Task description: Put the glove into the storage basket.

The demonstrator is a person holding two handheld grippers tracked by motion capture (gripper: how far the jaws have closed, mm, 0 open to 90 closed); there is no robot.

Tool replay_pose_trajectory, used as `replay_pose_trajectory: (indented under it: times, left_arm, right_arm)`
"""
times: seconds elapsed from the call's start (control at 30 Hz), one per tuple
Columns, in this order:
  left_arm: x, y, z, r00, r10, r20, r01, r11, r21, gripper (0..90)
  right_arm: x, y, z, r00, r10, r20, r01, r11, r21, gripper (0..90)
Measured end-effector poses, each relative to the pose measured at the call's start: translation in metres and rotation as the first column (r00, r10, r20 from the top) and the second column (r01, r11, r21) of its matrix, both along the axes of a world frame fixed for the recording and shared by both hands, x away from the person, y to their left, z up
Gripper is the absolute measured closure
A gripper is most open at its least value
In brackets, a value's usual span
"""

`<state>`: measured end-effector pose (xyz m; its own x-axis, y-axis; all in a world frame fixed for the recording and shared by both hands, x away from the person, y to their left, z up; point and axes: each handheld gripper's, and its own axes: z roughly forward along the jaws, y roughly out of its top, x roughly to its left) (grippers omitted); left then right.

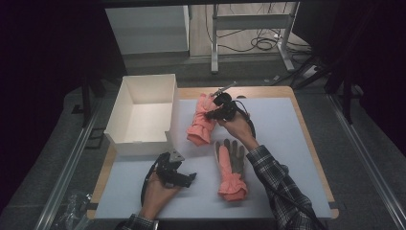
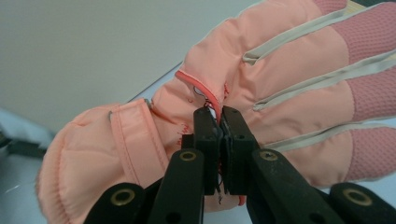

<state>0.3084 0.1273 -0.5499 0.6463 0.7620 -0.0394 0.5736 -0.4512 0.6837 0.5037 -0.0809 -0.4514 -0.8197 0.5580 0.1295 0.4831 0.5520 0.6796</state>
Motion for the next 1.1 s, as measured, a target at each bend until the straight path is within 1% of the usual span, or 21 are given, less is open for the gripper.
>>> replay_pose_trajectory:
  times: [0.07,0.17,0.3,0.33,0.37,0.4,0.47,0.53,0.6,0.67,0.7,0.73,0.8,0.87,0.9,0.93,0.97,1.0,1.03,1.07,1.1]
  left_arm:
    - [0.000,0.000,0.000,1.0000,0.000,0.000,0.000,1.0000,0.000,0.0]
    - [0.000,0.000,0.000,1.0000,-0.001,0.001,0.001,1.0000,0.000,0.0]
    - [0.000,0.000,0.000,1.0000,-0.001,0.000,0.001,1.0000,0.001,0.0]
    - [0.000,0.000,0.000,1.0000,0.001,-0.001,-0.001,1.0000,-0.002,0.0]
    - [0.000,0.000,0.000,1.0000,0.002,-0.001,-0.002,1.0000,-0.002,0.0]
    - [0.000,0.000,0.000,1.0000,0.001,-0.001,-0.001,1.0000,-0.002,0.0]
    - [0.000,0.000,0.000,1.0000,0.001,-0.001,-0.001,1.0000,-0.002,0.0]
    - [0.000,0.000,0.000,1.0000,0.001,-0.001,-0.001,1.0000,-0.001,0.0]
    - [0.000,0.000,0.000,1.0000,0.002,-0.002,-0.002,1.0000,-0.001,0.0]
    - [0.000,0.000,0.000,1.0000,0.001,0.000,-0.001,1.0000,0.000,0.0]
    - [0.000,0.000,0.000,1.0000,0.001,0.000,-0.001,1.0000,0.000,0.0]
    - [0.000,0.000,0.000,1.0000,0.001,0.000,-0.001,1.0000,0.001,0.0]
    - [0.000,0.000,0.000,1.0000,0.003,0.000,-0.003,1.0000,-0.001,0.0]
    - [0.000,0.000,0.000,1.0000,0.004,0.000,-0.004,1.0000,-0.001,0.0]
    - [0.000,0.000,0.000,1.0000,0.004,0.000,-0.004,1.0000,-0.001,0.0]
    - [0.000,0.000,0.000,1.0000,0.004,0.000,-0.004,1.0000,-0.001,0.0]
    - [0.000,0.000,0.000,1.0000,0.004,0.000,-0.004,1.0000,-0.001,0.0]
    - [0.000,0.000,0.000,1.0000,0.001,0.003,-0.001,1.0000,0.000,0.0]
    - [0.000,0.000,0.000,1.0000,0.001,0.003,-0.001,1.0000,0.000,0.0]
    - [0.000,0.000,0.000,1.0000,0.004,0.000,-0.004,1.0000,-0.002,0.0]
    - [0.000,0.000,0.000,1.0000,0.004,0.000,-0.004,1.0000,-0.002,0.0]
  right_arm:
    - [-0.006,-0.003,0.007,0.9996,0.029,0.006,-0.029,0.9996,-0.004,85.8]
    - [-0.011,-0.005,0.012,0.9990,0.043,0.007,-0.043,0.9991,0.001,85.8]
    - [-0.019,-0.012,0.020,0.9981,0.062,0.000,-0.062,0.9977,0.028,85.8]
    - [-0.024,-0.017,0.024,0.9975,0.071,0.000,-0.071,0.9966,0.042,85.8]
    - [-0.024,-0.017,0.024,0.9975,0.071,0.000,-0.071,0.9966,0.042,85.8]
    - [-0.030,-0.022,0.028,0.9969,0.079,-0.001,-0.079,0.9956,0.051,85.7]
    - [-0.032,-0.025,0.030,0.9964,0.085,0.000,-0.085,0.9948,0.057,85.7]
    - [-0.042,-0.034,0.036,0.9952,0.098,-0.006,-0.097,0.9928,0.071,85.7]
    - [-0.044,-0.036,0.037,0.9948,0.102,-0.005,-0.101,0.9922,0.074,85.7]
    - [-0.055,-0.045,0.042,0.9934,0.114,-0.003,-0.114,0.9907,0.074,85.7]
    - [-0.055,-0.045,0.042,0.9934,0.114,-0.003,-0.114,0.9907,0.074,85.7]
    - [-0.063,-0.050,0.045,0.9921,0.125,0.004,-0.125,0.9894,0.073,85.6]
    - [-0.066,-0.052,0.047,0.9916,0.129,0.005,-0.129,0.9888,0.075,85.6]
    - [-0.081,-0.063,0.049,0.9897,0.143,0.000,-0.142,0.9861,0.085,85.5]
    - [-0.081,-0.063,0.049,0.9897,0.143,0.000,-0.142,0.9861,0.085,85.5]
    - [-0.091,-0.069,0.049,0.9880,0.155,-0.002,-0.154,0.9847,0.081,85.4]
    - [-0.091,-0.069,0.049,0.9880,0.155,-0.002,-0.154,0.9847,0.081,85.4]
    - [-0.100,-0.074,0.048,0.9862,0.166,0.001,-0.165,0.9833,0.076,85.4]
    - [-0.100,-0.074,0.048,0.9862,0.166,0.001,-0.165,0.9833,0.076,85.4]
    - [-0.109,-0.080,0.048,0.9845,0.176,-0.002,-0.175,0.9818,0.073,85.4]
    - [-0.109,-0.080,0.048,0.9845,0.176,-0.002,-0.175,0.9818,0.073,85.4]
